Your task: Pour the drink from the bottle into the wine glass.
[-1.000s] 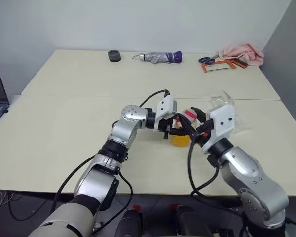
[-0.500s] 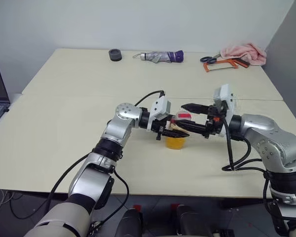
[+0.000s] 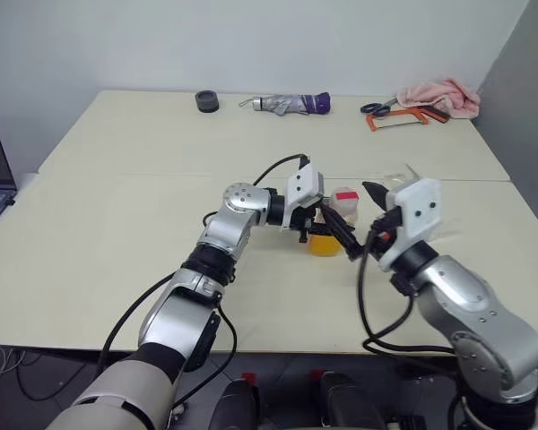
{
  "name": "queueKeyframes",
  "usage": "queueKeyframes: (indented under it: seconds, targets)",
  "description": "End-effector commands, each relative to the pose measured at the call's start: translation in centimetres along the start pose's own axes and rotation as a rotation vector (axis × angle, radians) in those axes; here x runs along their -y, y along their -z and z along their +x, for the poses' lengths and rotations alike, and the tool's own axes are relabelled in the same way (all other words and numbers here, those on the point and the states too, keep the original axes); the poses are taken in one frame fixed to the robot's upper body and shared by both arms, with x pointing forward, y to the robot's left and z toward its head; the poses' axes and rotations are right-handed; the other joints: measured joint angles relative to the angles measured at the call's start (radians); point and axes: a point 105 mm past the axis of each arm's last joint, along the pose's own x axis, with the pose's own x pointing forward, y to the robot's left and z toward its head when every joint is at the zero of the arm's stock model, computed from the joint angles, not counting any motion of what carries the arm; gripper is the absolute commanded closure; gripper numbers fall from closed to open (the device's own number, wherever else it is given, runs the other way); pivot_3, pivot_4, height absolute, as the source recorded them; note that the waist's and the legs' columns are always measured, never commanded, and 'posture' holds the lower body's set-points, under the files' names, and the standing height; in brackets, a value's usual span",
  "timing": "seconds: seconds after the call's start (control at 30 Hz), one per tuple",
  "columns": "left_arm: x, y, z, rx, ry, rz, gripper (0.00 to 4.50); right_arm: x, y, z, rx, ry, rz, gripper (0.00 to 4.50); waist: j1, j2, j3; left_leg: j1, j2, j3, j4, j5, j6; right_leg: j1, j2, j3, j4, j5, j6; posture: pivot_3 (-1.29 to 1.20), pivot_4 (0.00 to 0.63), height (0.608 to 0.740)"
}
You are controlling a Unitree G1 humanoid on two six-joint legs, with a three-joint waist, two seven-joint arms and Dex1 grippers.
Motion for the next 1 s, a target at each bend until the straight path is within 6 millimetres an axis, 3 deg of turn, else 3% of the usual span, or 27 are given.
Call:
queueKeyframes:
  seconds: [0.03, 0.4, 0.5, 0.7, 0.83, 1.0]
  targets:
    - [-0.6, -1.8, 0.2, 0.042, -0.008, 0.058, 2.68, 0.2, -0.9, 0.3, 0.042, 0.099, -0.021, 0.00, 0.000, 0.000, 0.000, 0.000, 0.000, 0.000, 0.000, 0.000, 0.000, 0.000, 0.000, 0.000, 0.000, 0.000, 0.000, 0.00, 0.150, 0.740]
    - [-0.6, -2.0, 0.3, 0.050, -0.009, 0.062, 2.68, -0.2, 0.2, 0.7, 0.025, 0.158, 0.047, 0.00, 0.002, 0.000, 0.000, -0.001, 0.000, 0.000, 0.000, 0.000, 0.000, 0.000, 0.000, 0.000, -0.001, 0.000, 0.000, 0.00, 0.150, 0.740]
    - [-0.6, -1.9, 0.2, 0.051, -0.013, 0.061, 2.68, -0.2, 0.3, 0.7, 0.023, 0.151, 0.052, 0.63, 0.001, 0.000, 0.000, -0.001, 0.000, 0.000, 0.000, 0.000, 0.000, 0.000, 0.000, 0.000, -0.001, 0.000, 0.000, 0.00, 0.150, 0.740]
    - [-0.6, -1.9, 0.1, 0.053, -0.014, 0.059, 2.68, -0.5, 0.4, 0.9, 0.029, 0.106, 0.046, 2.63, 0.001, 0.000, 0.000, -0.001, 0.000, 0.000, 0.000, 0.000, 0.000, 0.000, 0.000, 0.000, -0.001, 0.000, 0.000, 0.00, 0.150, 0.740]
    - [-0.4, -1.9, -0.1, 0.047, 0.003, 0.055, 2.68, -1.9, 0.5, 1.1, 0.039, -0.020, 0.051, 2.64, 0.001, 0.000, 0.000, -0.001, 0.000, 0.000, 0.000, 0.000, 0.000, 0.000, 0.000, 0.000, -0.001, 0.000, 0.000, 0.00, 0.150, 0.740]
    - [0.7, -2.0, -0.8, 0.041, 0.102, 0.053, 2.68, -3.9, 1.3, 0.9, 0.053, -0.430, 0.028, 2.64, -0.003, 0.000, 0.000, 0.000, 0.000, 0.000, -0.001, 0.000, 0.000, 0.000, 0.000, -0.001, -0.001, 0.000, 0.000, 0.00, 0.150, 0.740]
